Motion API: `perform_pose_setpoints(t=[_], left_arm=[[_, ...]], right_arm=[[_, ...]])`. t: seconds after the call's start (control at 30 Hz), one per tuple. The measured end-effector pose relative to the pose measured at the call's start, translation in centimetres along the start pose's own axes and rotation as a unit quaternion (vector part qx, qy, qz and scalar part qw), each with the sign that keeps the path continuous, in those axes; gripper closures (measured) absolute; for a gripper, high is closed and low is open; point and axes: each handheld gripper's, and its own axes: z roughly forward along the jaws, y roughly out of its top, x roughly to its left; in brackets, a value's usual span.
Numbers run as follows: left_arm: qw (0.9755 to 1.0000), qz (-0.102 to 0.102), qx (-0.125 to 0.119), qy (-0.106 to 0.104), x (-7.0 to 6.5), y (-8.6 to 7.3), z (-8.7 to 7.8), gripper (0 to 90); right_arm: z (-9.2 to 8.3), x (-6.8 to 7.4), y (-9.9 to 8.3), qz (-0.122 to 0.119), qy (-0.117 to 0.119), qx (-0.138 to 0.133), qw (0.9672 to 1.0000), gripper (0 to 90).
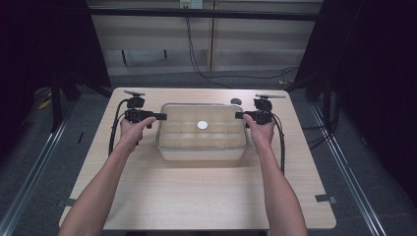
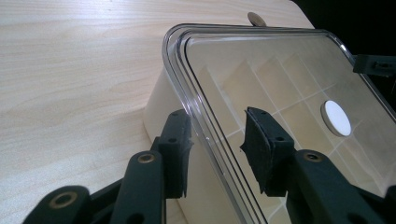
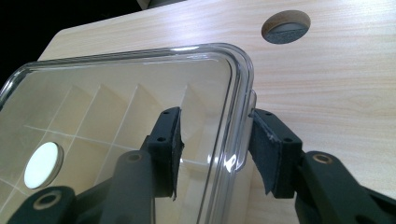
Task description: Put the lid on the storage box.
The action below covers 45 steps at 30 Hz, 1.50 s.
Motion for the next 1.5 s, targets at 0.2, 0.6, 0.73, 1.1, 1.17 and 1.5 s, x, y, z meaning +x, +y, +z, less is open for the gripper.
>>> perform_pose_setpoints(t=[0.2, 0.6, 0.73, 1.1, 1.17, 1.5], left_arm=[[0.9997, 0.015, -0.003, 0.02, -0.1, -0.1, 0.1, 62.2], [0.9989, 0.02, 0.0, 0.042, -0.6, -0.9, -0.9, 54.9], [0.9983, 0.037, 0.003, 0.045, -0.9, -1.4, -1.6, 54.2], [0.9982, 0.056, -0.019, 0.014, -2.0, -2.8, -3.6, 47.2], [0.9981, 0.057, -0.02, 0.014, -2.2, -2.9, -3.6, 46.6], [0.9949, 0.096, -0.022, 0.022, -4.0, -3.7, -4.8, 43.7]], right_arm=[[0.0, 0.1, -0.1, -0.012, -0.006, -0.003, 0.9999, 51.0], [-0.9, -0.3, -0.4, -0.024, 0.004, 0.0, 0.9997, 38.9], [-1.8, -0.2, -0.2, -0.025, 0.008, -0.013, 0.9996, 37.8], [-4.0, 1.1, -1.4, -0.057, 0.03, -0.029, 0.9975, 40.5], [-4.2, 1.3, -1.5, -0.061, 0.035, -0.033, 0.997, 40.7], [-6.5, 2.4, -2.7, -0.08, 0.065, -0.053, 0.9932, 41.7]])
